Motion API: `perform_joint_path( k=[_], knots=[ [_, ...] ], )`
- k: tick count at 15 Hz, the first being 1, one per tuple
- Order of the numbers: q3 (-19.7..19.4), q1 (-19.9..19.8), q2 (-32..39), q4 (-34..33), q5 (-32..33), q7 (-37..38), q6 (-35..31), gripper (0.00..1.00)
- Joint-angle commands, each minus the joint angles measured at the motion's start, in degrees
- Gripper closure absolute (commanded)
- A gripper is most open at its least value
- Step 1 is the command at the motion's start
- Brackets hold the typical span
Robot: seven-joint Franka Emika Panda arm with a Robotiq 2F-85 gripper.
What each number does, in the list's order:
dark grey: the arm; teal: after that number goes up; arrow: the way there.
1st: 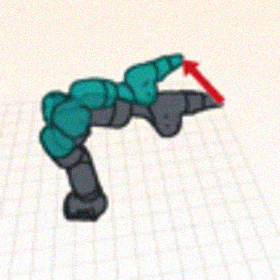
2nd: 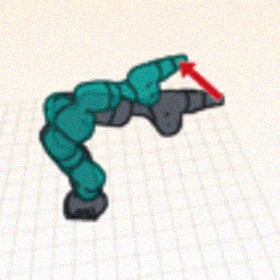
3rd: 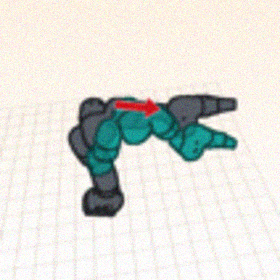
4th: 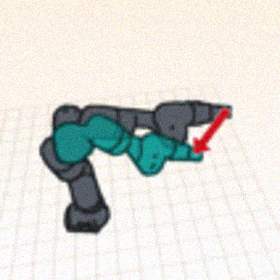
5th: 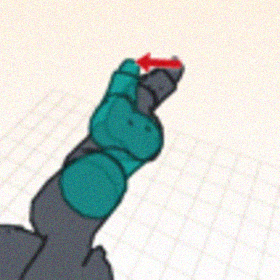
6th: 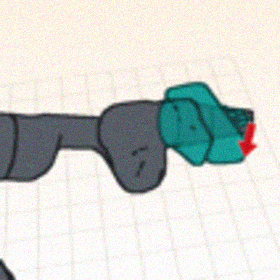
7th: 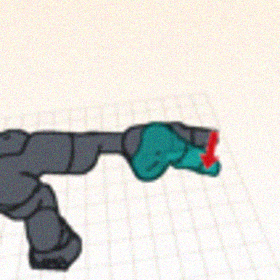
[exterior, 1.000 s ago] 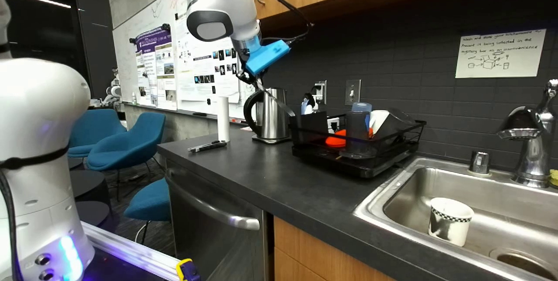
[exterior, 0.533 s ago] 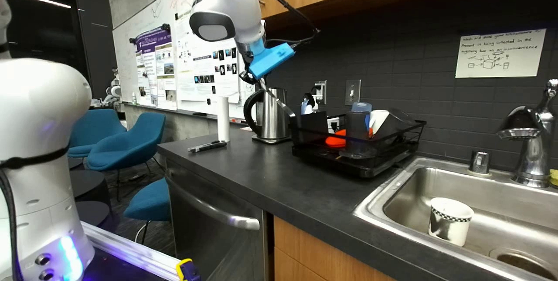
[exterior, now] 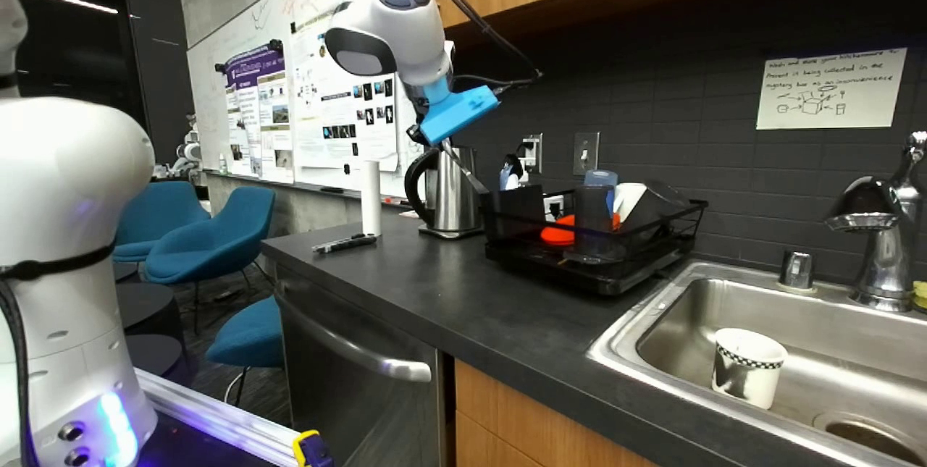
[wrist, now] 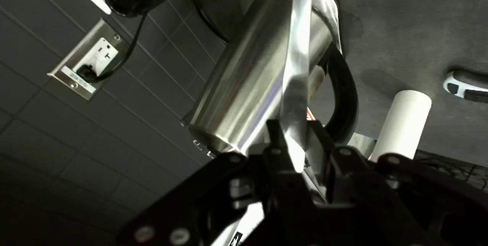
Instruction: Put the silver knife on the dishrack.
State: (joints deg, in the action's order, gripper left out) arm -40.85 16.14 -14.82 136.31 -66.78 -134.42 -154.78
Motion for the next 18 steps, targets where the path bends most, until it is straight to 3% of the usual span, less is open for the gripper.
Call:
perform_joint_path(
  k=[1, 14, 16, 18],
  knots=[
    [-2.06, 0.53, 2.06, -1.26, -4.10, -2.34, 0.60, 0.95],
    [-2.81, -0.28, 2.75, -0.64, -4.61, 0.28, -1.97, 0.95],
    [-2.66, -0.35, 2.72, -0.48, -4.10, 1.07, -2.40, 0.70],
    [-2.45, -0.35, 2.37, -0.13, -3.80, 1.55, -3.19, 0.58]
  ],
)
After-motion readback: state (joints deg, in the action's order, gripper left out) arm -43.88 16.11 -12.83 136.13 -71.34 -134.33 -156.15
